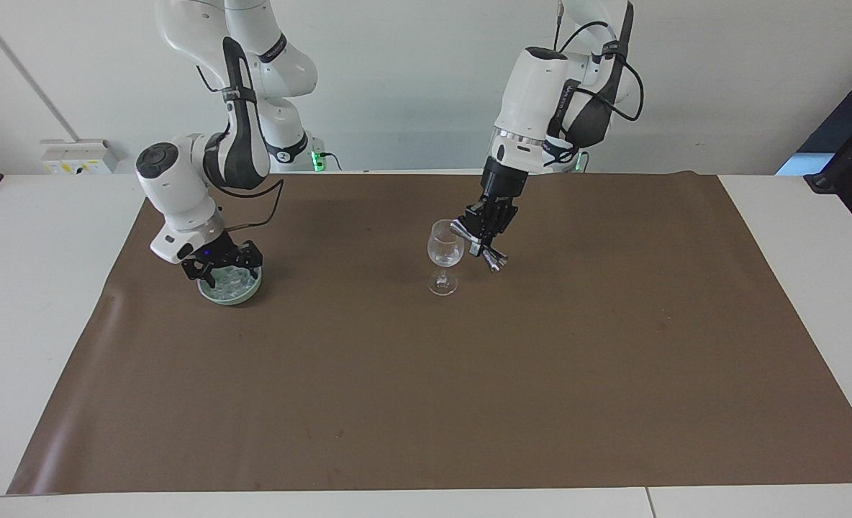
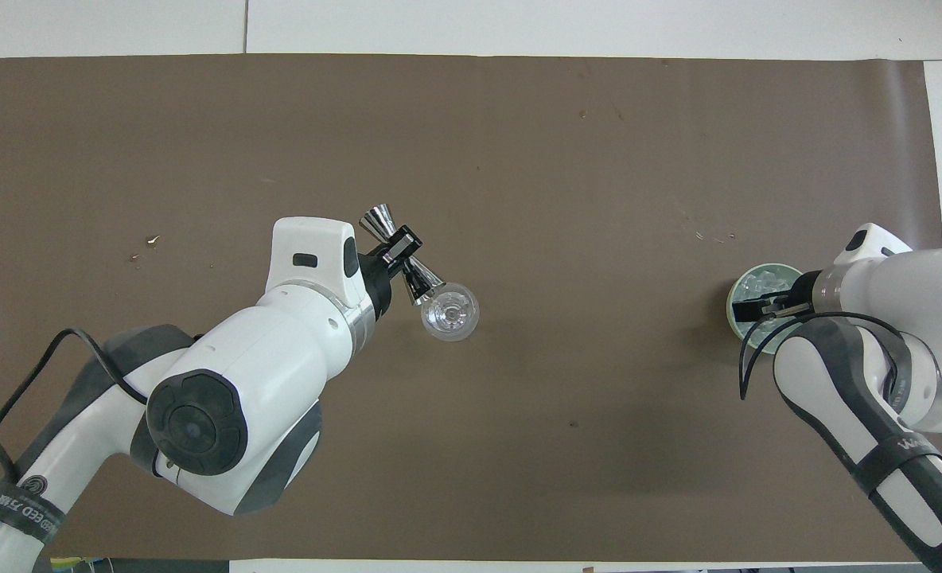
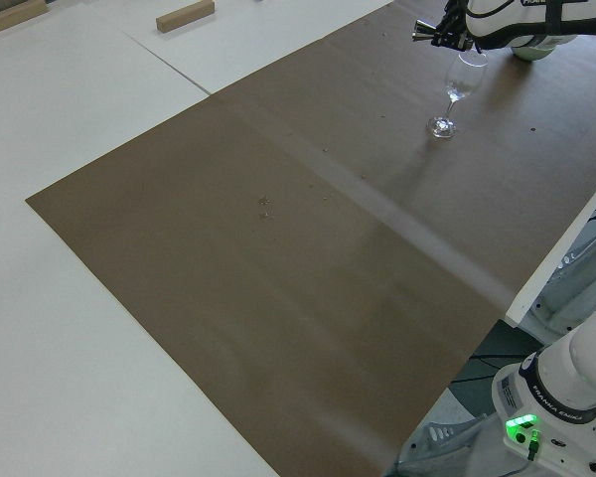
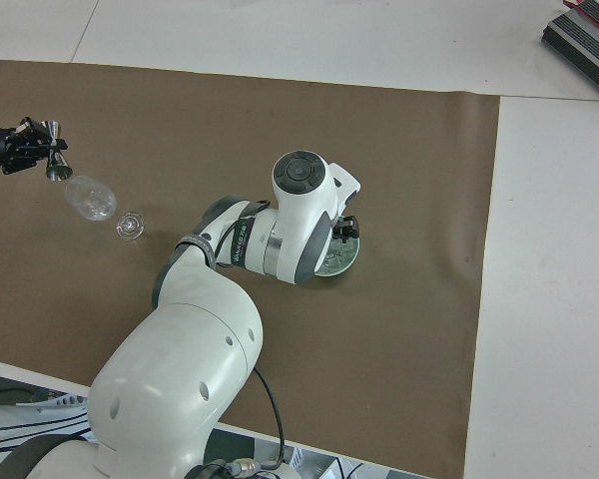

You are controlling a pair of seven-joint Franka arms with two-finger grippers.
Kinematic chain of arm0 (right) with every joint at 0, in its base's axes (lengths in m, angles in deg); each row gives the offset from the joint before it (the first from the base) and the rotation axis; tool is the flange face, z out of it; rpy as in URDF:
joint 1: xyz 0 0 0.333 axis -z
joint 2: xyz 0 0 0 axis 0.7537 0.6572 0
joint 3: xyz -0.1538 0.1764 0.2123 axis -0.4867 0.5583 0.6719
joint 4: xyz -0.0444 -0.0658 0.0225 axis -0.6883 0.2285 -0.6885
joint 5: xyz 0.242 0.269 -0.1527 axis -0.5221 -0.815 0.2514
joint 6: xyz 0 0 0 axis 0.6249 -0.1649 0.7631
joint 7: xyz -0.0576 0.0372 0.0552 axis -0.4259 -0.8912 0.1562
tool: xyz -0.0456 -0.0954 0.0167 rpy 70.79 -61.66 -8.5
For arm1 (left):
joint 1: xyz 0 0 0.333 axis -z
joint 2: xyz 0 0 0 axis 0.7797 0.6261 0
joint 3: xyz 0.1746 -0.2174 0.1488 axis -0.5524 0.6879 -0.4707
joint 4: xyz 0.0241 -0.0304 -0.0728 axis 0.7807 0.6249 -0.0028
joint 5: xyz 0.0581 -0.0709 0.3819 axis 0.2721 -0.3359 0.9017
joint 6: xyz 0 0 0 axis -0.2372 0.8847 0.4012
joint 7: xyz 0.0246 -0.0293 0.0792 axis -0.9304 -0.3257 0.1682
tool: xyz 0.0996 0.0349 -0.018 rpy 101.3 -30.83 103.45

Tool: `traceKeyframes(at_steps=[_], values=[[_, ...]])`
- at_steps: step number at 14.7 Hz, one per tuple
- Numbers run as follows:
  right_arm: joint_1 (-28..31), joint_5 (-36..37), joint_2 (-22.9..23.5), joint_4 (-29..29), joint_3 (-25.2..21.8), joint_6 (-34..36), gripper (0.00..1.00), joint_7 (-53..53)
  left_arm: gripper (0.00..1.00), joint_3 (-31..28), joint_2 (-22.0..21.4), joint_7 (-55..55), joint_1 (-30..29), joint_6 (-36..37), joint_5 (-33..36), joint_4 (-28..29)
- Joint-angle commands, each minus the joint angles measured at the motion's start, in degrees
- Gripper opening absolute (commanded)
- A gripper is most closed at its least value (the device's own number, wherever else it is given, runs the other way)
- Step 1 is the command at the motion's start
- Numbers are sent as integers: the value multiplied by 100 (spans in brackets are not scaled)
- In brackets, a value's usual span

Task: Pour wine and add ice with both arms
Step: 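Hold the jigger over the cup while the right gripper grips the bowl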

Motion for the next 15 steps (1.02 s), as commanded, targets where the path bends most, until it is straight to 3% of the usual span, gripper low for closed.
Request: traceKeyframes(at_steps=[1, 10, 15], values=[[119, -129, -52, -120, 24, -122, 100, -393, 0, -2, 48, 205, 30, 55, 340, -141], [120, -129, -78, -251, 16, -219, 100, -755, 0, 7, 48, 328, 65, 106, 464, -185], [137, -129, -78, -295, 16, -333, 100, -755, 0, -10, 294, 942, -14, 975, 376, -747]])
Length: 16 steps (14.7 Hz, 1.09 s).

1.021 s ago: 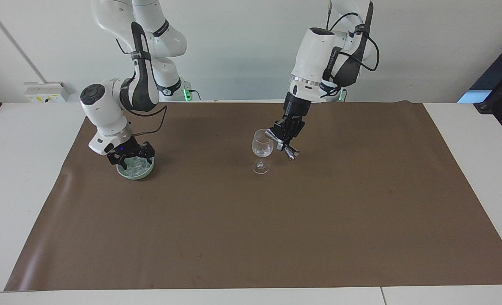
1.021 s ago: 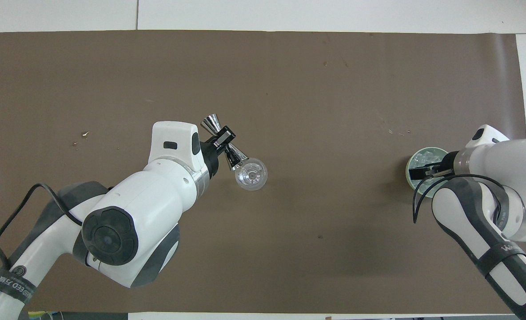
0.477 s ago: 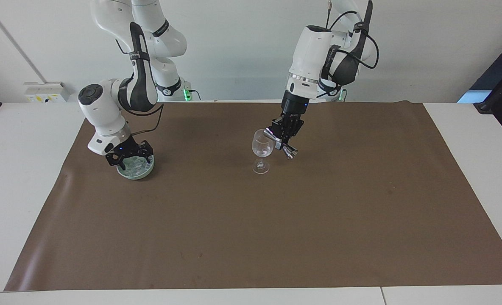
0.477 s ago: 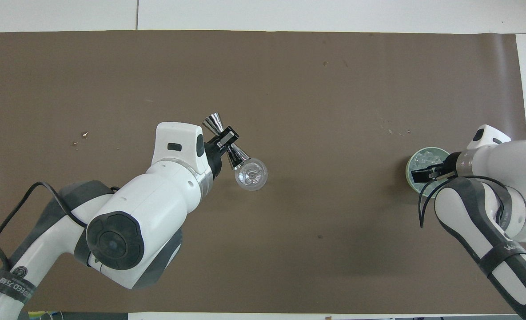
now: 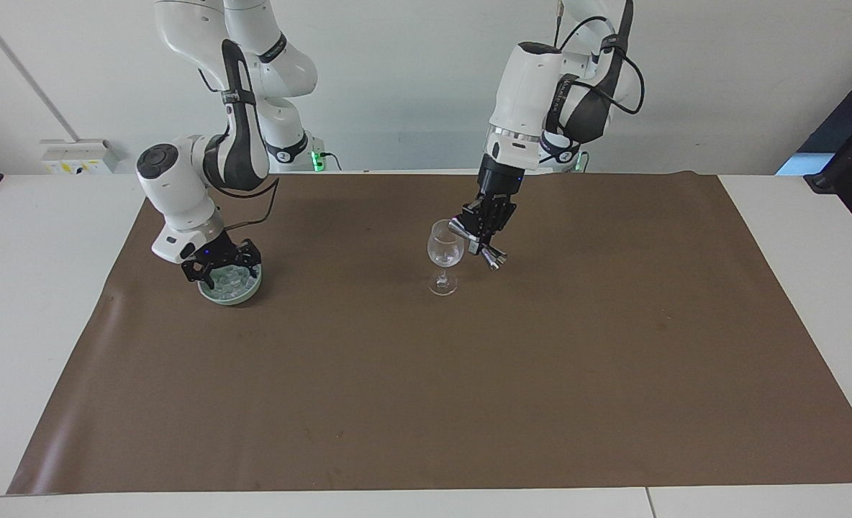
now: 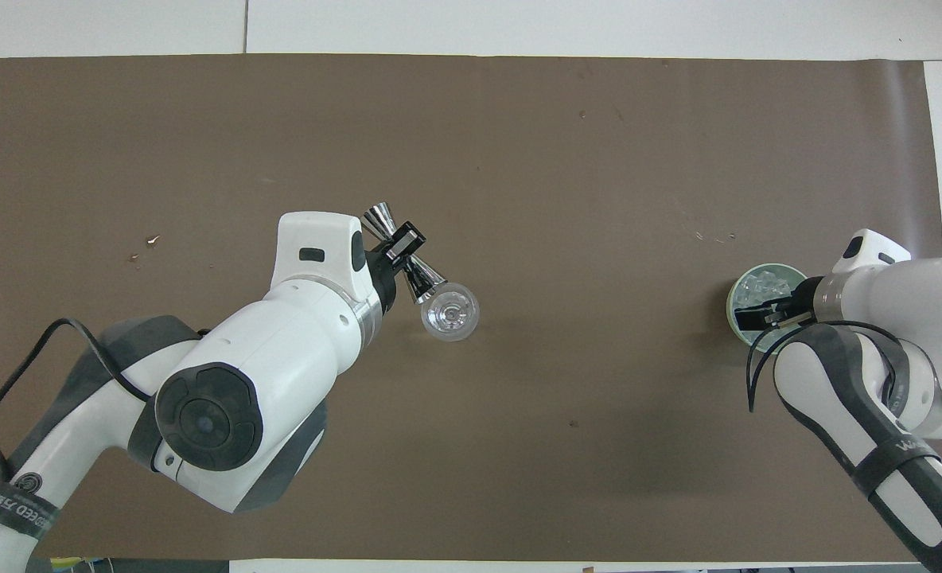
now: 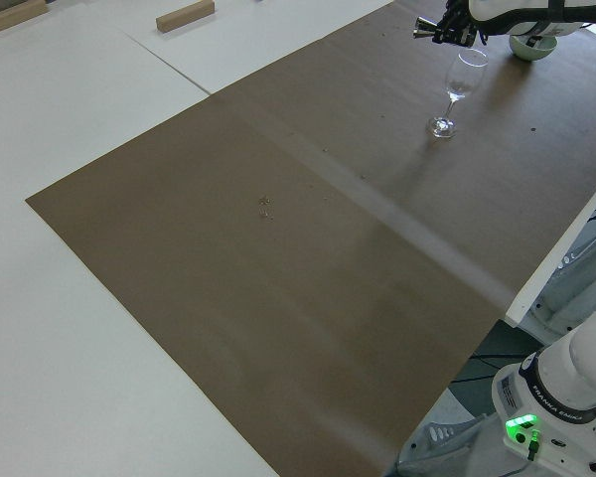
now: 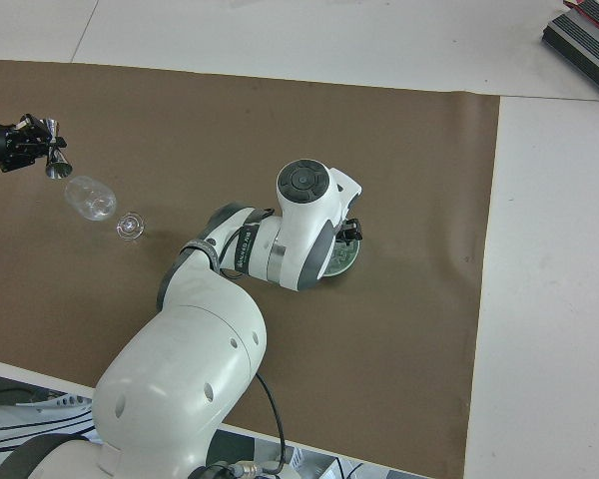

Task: Pour wine and add ice with both arms
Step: 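Hold the jigger over the cup while the right gripper grips the bowl, then carry the jigger with the left gripper back to its starting spot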

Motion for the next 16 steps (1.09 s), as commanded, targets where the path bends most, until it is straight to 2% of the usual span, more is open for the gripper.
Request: traceKeyframes(at_steps=[1, 3, 7, 10, 13, 16], values=[[121, -121, -87, -135, 19, -117, 100, -215, 0, -14, 198, 504, -18, 618, 72, -453], [122, -121, -95, -196, 19, -134, 100, -215, 0, -40, 189, 679, -18, 839, -119, -497], [131, -121, -95, -232, 19, -187, 99, -267, 0, -67, 215, 830, -360, 1075, -1594, -594], [122, -121, -95, -232, 19, -178, 89, -250, 0, -67, 356, 742, -1061, 1848, -2640, -997], [131, -121, -95, -232, 19, -178, 82, -267, 0, -67, 330, 645, -1686, 2052, -3459, -946], [131, -112, -95, -232, 28, -178, 77, -268, 0, -67, 286, 479, -2564, 2561, -4197, -946]])
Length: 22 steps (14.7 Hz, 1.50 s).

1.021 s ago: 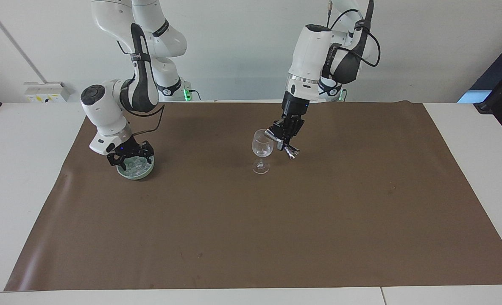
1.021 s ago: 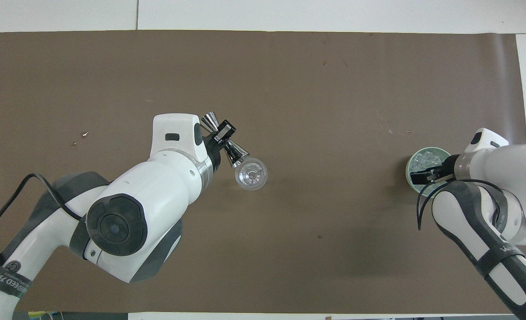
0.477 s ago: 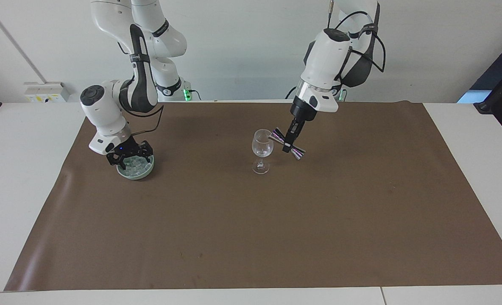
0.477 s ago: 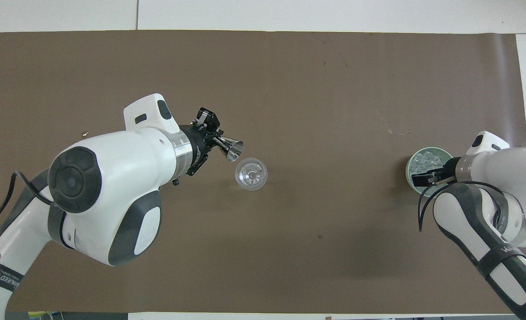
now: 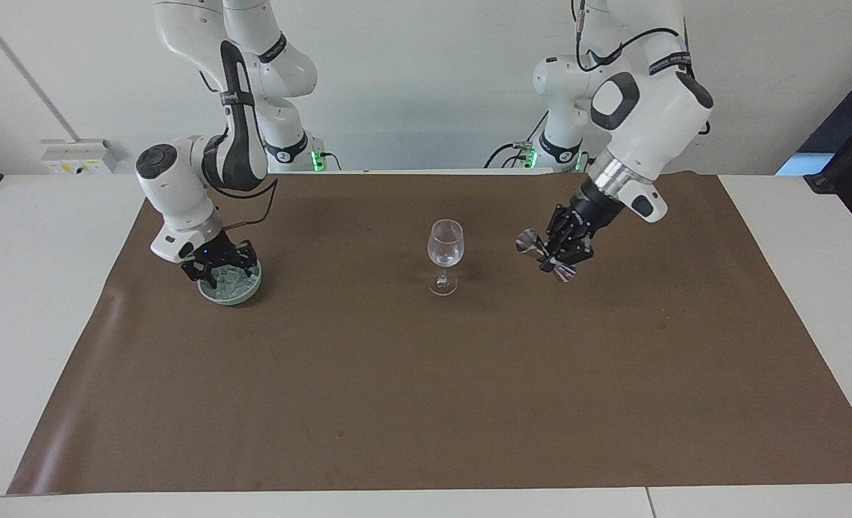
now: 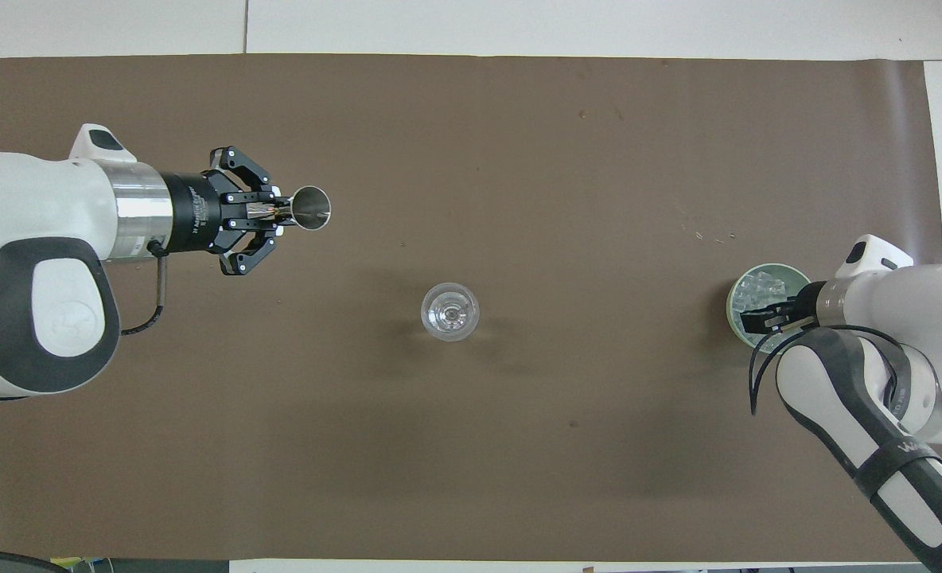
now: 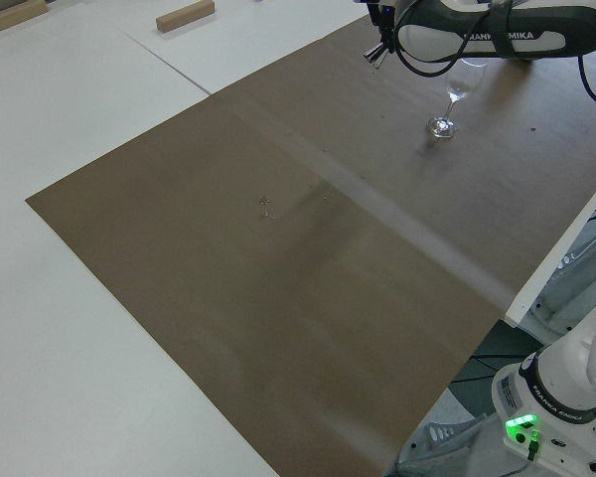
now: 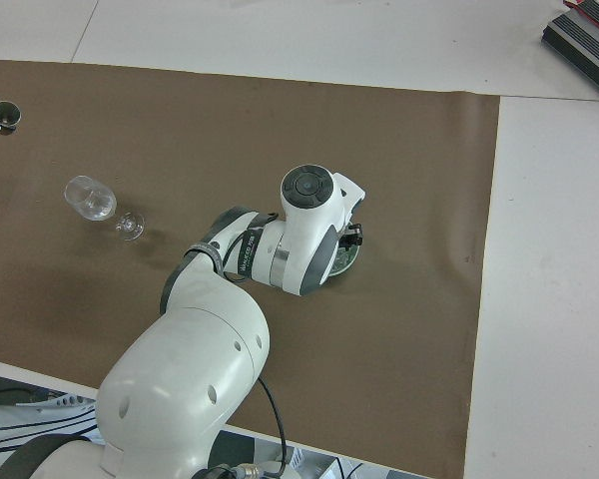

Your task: Pour wine and add ice with both arms

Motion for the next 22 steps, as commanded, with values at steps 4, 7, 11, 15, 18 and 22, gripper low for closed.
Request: traceKeyframes(at_steps=[4, 7, 11, 15, 18, 22], values=[[51, -112, -82, -123, 21, -104, 70, -242, 0, 52, 4, -239, -1525, 416, -1391, 110], [51, -121, -82, -122, 29, -104, 64, -242, 0, 43, 66, -563, -2078, 337, -2015, 293], [51, -112, -82, -122, 21, -104, 55, -242, 0, 43, 109, -1713, -2704, -99, -3253, 821], [60, -121, -82, -123, 21, -104, 50, -242, 0, 43, 321, -2399, -2958, -515, -4431, 1269], [60, -121, -82, -122, 21, -86, 42, -242, 0, 52, 303, -3224, -2907, -926, -5615, 1717], [60, -121, -82, -122, 21, -77, 28, -242, 0, 52, 180, -4190, -2583, -1244, -7531, 2219]])
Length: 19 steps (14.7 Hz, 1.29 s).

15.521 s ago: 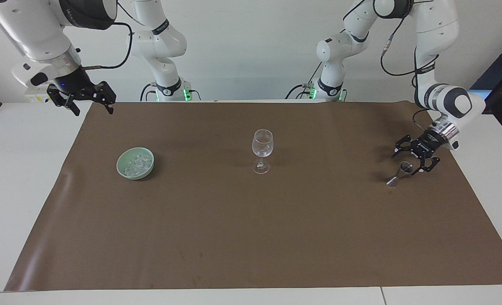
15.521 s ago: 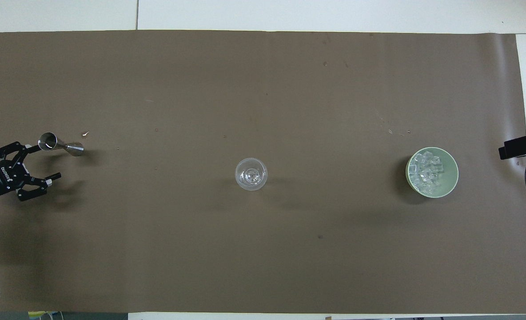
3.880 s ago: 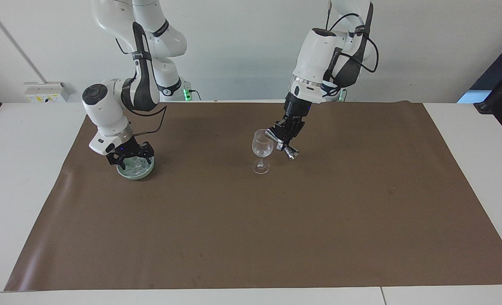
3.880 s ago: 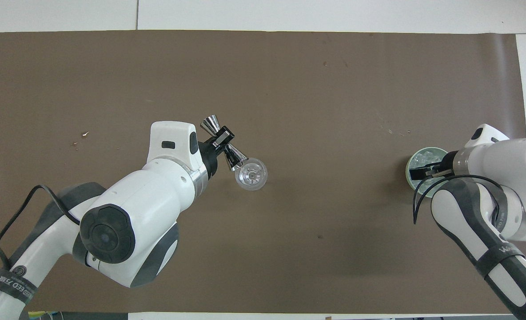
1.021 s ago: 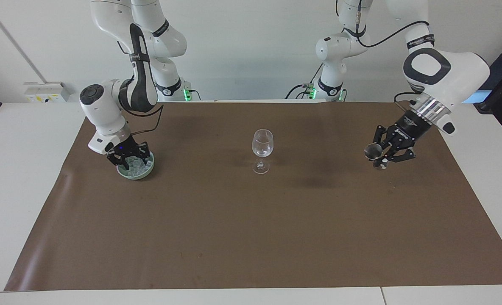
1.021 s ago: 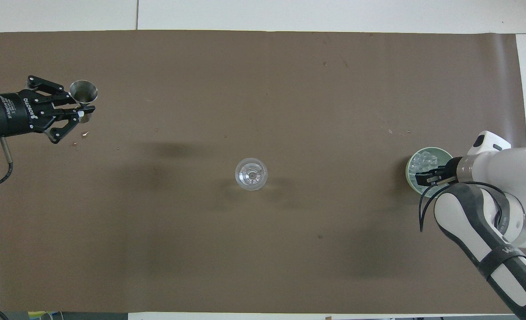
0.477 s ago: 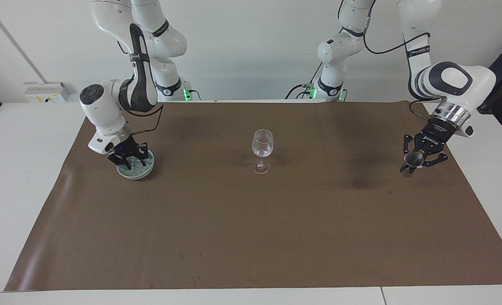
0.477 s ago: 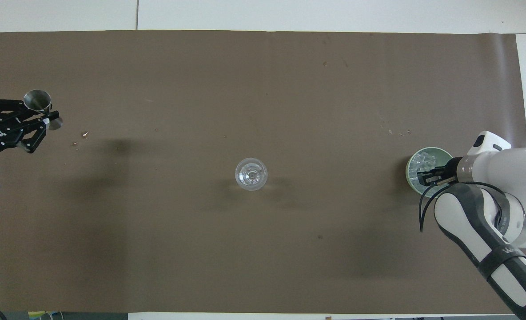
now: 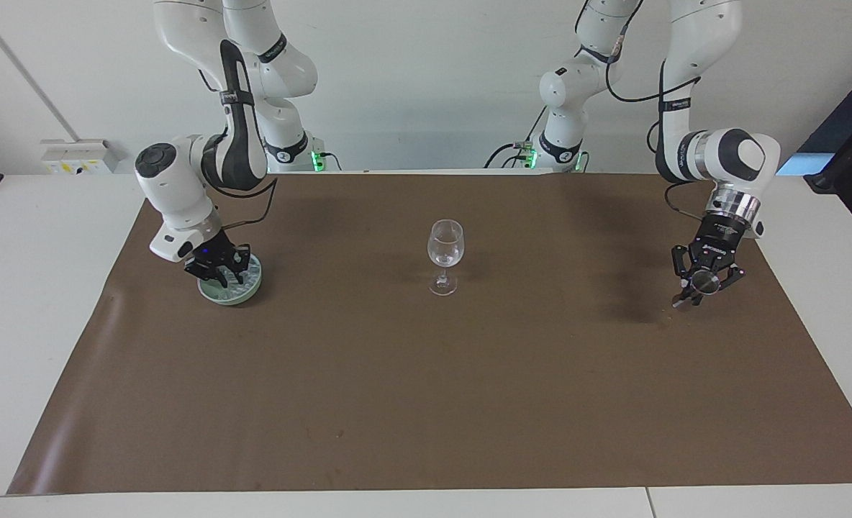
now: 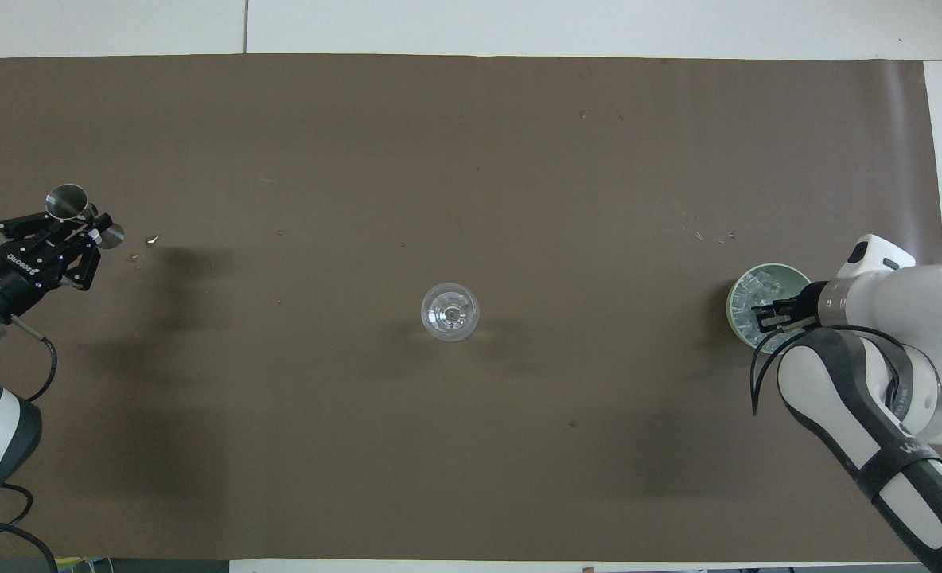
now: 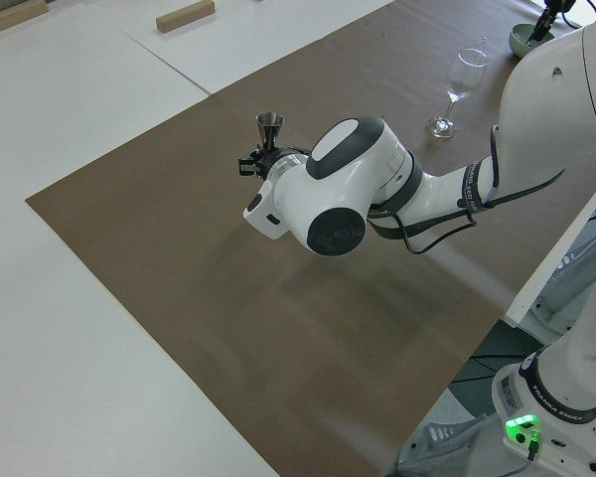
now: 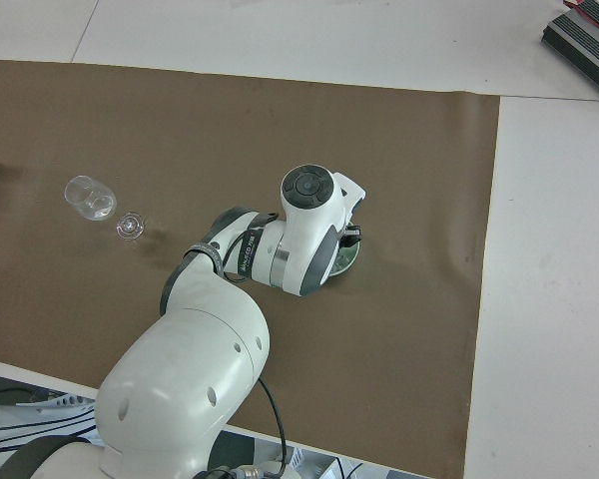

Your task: Pour wine and add ice with both arms

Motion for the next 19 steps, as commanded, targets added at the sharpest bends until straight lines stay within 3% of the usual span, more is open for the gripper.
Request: traceKeyframes(at_steps=[1, 6, 10, 15, 19], values=[[56, -121, -58, -119, 26, -71, 24, -220, 0, 5, -161, -748, 269, -258, -1067, 359], [56, -121, -58, -119, 26, -45, 3, -220, 0, -3, 383, -1479, -56, 189, -1237, 386], [56, -112, -58, -84, 26, 16, 1, -220, 0, -3, 577, -1753, -328, 593, -1237, 395], [56, -121, -6, 539, 26, 964, 0, -158, 0, -3, 753, -2069, -531, 963, -1306, 553], [21, -112, -67, 698, 26, 1141, 0, -149, 0, -3, 736, -2079, -618, 1069, -1333, 632]])
